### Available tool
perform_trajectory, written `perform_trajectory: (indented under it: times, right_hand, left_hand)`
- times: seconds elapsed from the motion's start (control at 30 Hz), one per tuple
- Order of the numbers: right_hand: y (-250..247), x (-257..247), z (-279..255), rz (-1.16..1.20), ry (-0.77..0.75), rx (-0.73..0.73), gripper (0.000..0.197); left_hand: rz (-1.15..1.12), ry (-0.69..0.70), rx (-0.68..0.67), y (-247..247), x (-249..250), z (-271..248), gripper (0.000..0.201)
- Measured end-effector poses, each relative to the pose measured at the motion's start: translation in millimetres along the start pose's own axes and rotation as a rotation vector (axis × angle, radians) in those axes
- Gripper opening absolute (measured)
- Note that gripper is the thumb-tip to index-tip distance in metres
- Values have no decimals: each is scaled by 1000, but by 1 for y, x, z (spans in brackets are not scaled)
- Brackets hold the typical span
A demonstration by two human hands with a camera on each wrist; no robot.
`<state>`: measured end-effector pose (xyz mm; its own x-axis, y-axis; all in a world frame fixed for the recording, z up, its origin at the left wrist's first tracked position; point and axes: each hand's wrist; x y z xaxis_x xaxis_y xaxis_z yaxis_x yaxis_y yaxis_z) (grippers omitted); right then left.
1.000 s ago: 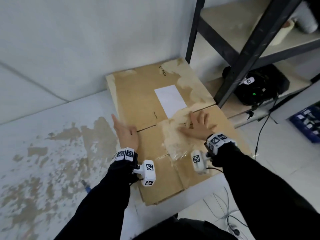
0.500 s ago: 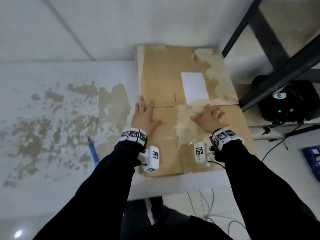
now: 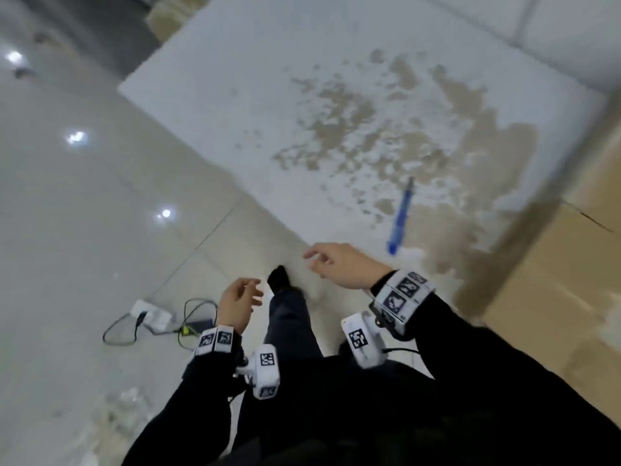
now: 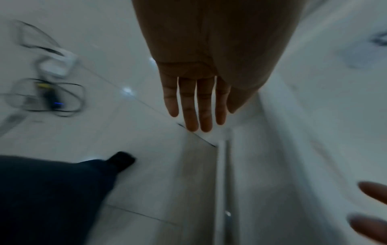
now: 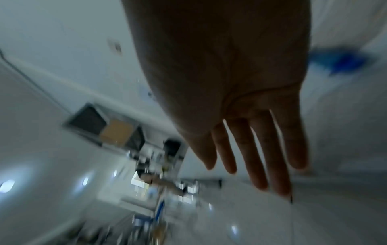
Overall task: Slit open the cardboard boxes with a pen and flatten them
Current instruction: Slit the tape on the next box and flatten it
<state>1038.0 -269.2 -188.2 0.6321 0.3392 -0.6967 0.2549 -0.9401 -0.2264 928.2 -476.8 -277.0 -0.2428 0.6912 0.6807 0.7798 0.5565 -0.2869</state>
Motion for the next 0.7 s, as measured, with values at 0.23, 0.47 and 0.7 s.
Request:
perform_trajectory:
  times: [0.23,0.47,0.7]
  right_hand:
    - [45,-89,174,-406,123,-372,36]
    - [25,-130,317,-145,511,-257,25]
    - [-5,-199,407,280,624,-75,14]
  left_hand:
    - [-208,-545,70,-133,-103,34,30]
    - [-457,-664,111,-291,-104,88,22]
    - [-395,-461,71,-400,-36,195,28]
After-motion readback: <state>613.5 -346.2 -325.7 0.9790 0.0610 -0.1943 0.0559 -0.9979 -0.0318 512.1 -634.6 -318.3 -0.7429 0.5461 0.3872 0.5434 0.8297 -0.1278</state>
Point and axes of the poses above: each hand's wrist, its own z-axis towards the middle knuckle, its own y-axis out of the palm, x = y × z, and after that the axes turned 11 degrees about -x, right-handed
